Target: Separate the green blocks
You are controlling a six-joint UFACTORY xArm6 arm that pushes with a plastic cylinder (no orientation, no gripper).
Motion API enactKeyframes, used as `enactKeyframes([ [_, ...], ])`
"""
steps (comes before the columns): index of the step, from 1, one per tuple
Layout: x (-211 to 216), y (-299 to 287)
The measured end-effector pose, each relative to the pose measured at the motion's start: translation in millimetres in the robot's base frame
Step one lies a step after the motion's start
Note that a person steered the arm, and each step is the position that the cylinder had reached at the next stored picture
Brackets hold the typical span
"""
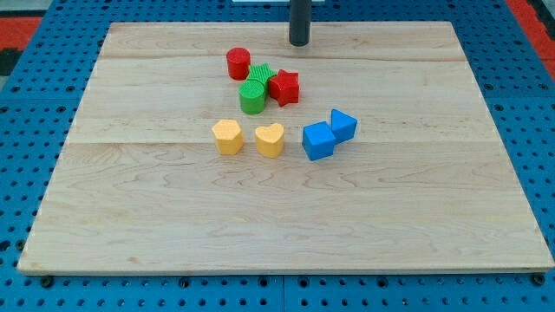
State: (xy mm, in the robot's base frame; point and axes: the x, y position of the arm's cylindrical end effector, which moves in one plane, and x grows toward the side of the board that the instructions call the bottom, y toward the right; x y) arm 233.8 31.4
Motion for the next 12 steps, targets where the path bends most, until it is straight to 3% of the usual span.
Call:
enactKeyframes([
  [6, -6, 5],
  [12, 27, 11],
])
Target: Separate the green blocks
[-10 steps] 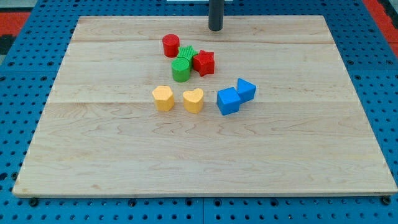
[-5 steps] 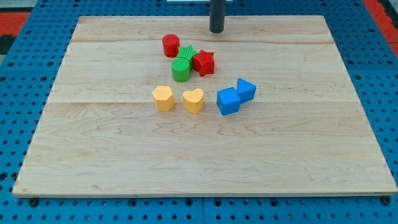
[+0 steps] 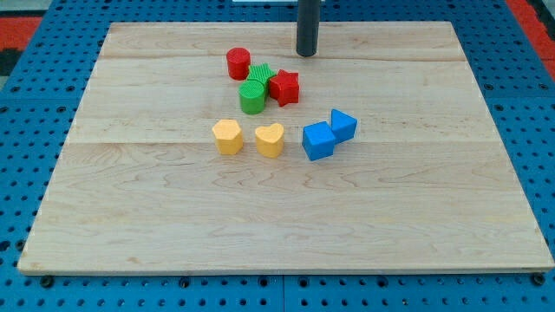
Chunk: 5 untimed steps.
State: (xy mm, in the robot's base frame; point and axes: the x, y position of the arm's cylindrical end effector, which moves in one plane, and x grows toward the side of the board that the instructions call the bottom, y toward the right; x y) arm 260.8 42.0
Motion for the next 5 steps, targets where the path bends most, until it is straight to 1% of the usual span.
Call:
enactKeyframes([
  [1, 0, -2],
  [2, 9, -9],
  [3, 29, -20],
  [4, 42, -43],
  [5, 107, -106],
])
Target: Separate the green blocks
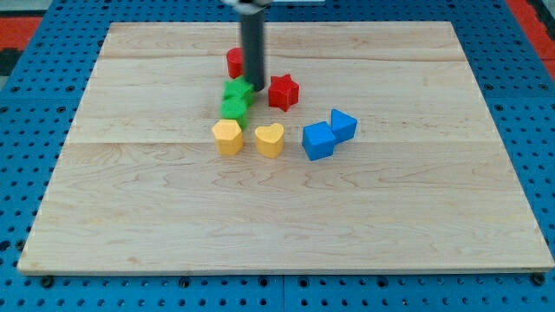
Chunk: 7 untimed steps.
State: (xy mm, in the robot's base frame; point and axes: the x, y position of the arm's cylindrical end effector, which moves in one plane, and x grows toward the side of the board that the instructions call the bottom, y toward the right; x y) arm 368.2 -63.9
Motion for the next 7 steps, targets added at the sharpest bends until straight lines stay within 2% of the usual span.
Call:
enactKeyframes([
  [1, 58, -32],
  [2, 60, -36],
  [3, 90, -35],
  [5, 103, -84],
  [6, 100, -68],
  [7, 120, -35],
])
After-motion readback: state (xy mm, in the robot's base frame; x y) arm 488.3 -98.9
